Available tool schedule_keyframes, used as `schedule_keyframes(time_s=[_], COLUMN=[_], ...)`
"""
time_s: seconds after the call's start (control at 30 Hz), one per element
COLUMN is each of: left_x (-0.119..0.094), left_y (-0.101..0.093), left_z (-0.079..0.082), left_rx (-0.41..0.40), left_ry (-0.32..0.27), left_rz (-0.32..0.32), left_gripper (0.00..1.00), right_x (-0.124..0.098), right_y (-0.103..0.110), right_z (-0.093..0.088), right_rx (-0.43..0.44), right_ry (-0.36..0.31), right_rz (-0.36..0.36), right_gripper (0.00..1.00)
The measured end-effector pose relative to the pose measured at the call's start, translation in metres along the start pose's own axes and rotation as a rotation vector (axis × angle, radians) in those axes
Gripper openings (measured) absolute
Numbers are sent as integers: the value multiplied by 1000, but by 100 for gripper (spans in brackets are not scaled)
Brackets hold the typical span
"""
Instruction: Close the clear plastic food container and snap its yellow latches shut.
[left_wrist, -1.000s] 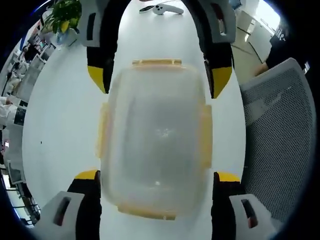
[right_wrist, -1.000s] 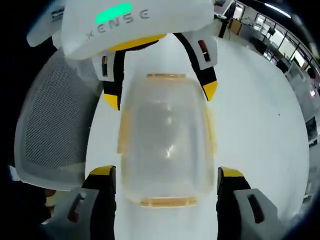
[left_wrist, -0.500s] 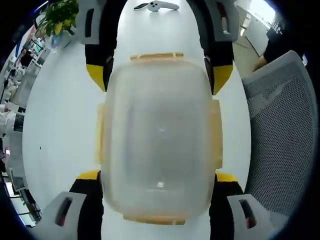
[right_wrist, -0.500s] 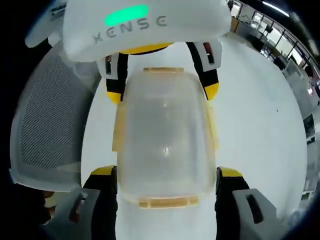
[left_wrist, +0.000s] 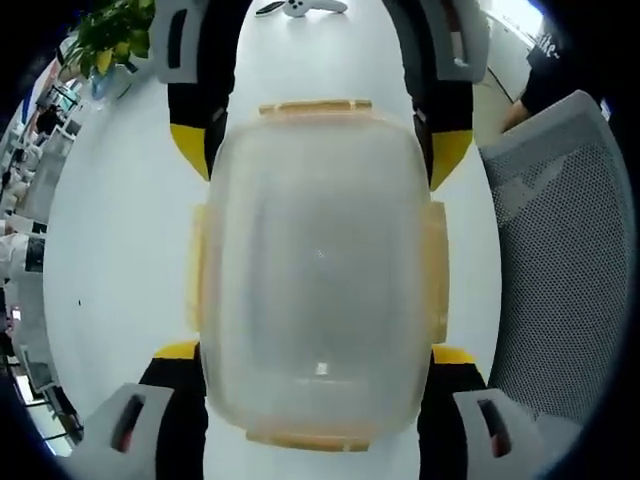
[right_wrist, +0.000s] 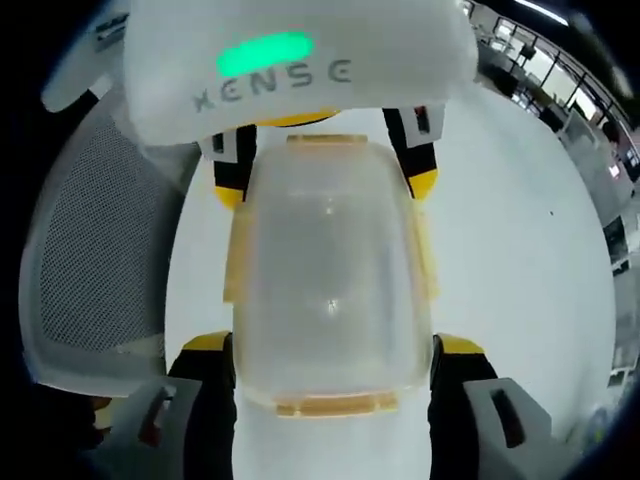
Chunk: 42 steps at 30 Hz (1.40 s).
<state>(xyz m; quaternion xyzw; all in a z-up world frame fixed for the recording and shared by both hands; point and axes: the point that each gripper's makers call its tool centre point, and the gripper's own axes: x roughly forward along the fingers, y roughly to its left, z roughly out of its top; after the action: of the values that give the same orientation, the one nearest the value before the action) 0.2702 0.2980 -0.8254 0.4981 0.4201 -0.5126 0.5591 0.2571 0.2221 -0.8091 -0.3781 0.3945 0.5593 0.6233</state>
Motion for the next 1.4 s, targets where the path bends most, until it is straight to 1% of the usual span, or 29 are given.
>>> schedule_keyframes(time_s=[0.17,0.43,0.57,0.9,0.97,1.4], left_x=[-1,0,-1,-2,-2,-4], left_y=[0,1,1,1,1,1], left_z=[0,0,0,0,-4,-26], left_rx=[-1,0,-5,-8,-8,-14], left_ry=[-9,-4,-18,-31,-18,-12], left_rz=[0,0,0,1,1,1], left_gripper=[86,86,86,85,86,86], right_x=[0,1,2,2,4,13], right_y=[0,0,-1,-1,-1,0], right_z=[0,1,1,1,4,24], right_rx=[1,4,4,-1,-2,-8], right_ry=[8,24,21,37,24,27], right_rz=[-1,-5,-3,-5,-5,-3], right_gripper=[77,77,77,77,77,77])
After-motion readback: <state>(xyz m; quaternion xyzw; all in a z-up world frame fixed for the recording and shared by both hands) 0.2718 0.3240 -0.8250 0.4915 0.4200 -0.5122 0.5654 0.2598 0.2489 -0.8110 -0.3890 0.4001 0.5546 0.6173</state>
